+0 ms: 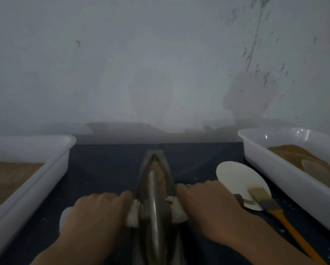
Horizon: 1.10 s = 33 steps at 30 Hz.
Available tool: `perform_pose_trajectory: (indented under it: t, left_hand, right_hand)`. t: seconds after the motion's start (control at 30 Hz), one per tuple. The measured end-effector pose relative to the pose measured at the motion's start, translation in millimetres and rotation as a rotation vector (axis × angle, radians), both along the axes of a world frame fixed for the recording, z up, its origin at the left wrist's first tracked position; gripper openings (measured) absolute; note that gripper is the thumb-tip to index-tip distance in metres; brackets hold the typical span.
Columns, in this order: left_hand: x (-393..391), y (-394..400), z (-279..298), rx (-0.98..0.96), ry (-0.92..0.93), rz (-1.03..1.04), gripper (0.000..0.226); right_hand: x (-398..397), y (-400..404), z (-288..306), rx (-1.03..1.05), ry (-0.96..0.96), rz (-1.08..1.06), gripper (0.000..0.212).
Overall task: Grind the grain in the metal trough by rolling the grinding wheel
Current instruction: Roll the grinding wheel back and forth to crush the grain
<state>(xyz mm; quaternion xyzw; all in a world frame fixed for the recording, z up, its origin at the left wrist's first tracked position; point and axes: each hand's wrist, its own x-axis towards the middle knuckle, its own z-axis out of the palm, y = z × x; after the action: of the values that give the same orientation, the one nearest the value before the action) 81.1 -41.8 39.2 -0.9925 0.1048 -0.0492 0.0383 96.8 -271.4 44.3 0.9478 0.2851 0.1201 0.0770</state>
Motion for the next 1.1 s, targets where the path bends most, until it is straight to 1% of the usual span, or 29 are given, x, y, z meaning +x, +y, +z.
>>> perform_pose_trajectory:
  t: [0.07, 0.13, 0.23, 0.37, 0.43, 0.53, 0.6, 0.67, 0.7, 0.77, 0.8, 0.83, 0.87, 0.9, 1.0, 1.1]
  left_hand:
    - [-9, 1, -1, 0.011, 0.013, -0.005, 0.035]
    - [-5, 2, -4, 0.038, -0.053, -0.025, 0.034]
    - [17, 1, -8, 0.032, -0.133, -0.017, 0.039]
    - [48, -6, -7, 0.019, -0.250, -0.037, 0.038]
    - [53, -7, -6, 0.023, -0.245, -0.043, 0.036]
    - [44, -4, -5, 0.004, -0.174, -0.064, 0.036]
    - [28, -1, -3, 0.001, -0.125, -0.069, 0.037]
    - [6, 2, -2, -0.011, -0.048, -0.061, 0.039]
    - [-4, 3, 0, -0.003, -0.046, -0.064, 0.039]
    - [-17, 3, 1, 0.037, -0.158, -0.106, 0.042]
    - [-21, 2, 2, 0.032, -0.195, -0.100, 0.038]
    - [-23, 1, 4, 0.025, -0.178, -0.080, 0.030]
    - [-22, 1, 2, 0.017, -0.151, -0.058, 0.023]
    - [-17, 0, -1, 0.032, -0.127, -0.048, 0.021]
    - [10, -3, -5, 0.081, -0.155, -0.066, 0.034]
    - [37, -2, -13, 0.021, -0.215, -0.056, 0.041]
  right_hand:
    - [-9, -1, 0, -0.031, -0.019, 0.013, 0.030]
    - [-7, 0, 4, -0.038, -0.070, -0.019, 0.033]
    - [19, 4, -3, 0.008, -0.021, -0.085, 0.027]
    - [56, 3, -12, 0.021, -0.086, -0.123, 0.024]
    - [60, 2, -15, 0.031, -0.088, -0.132, 0.025]
    - [47, 3, -11, 0.014, -0.075, -0.110, 0.023]
    - [27, 2, -4, 0.019, -0.011, -0.082, 0.022]
    - [5, 0, 4, 0.015, 0.072, -0.062, 0.026]
    - [-5, 0, 7, 0.010, 0.107, -0.060, 0.028]
    - [-18, -1, 8, -0.016, 0.145, -0.082, 0.026]
    - [-21, 0, 8, -0.031, 0.164, -0.094, 0.025]
    - [-22, 0, 7, -0.042, 0.178, -0.104, 0.024]
    - [-20, 0, 6, -0.038, 0.178, -0.111, 0.025]
    - [-14, 0, 4, -0.022, 0.158, -0.111, 0.024]
    - [10, -2, -6, 0.051, 0.074, -0.098, 0.022]
    - [38, -2, -14, 0.069, 0.013, -0.094, 0.027]
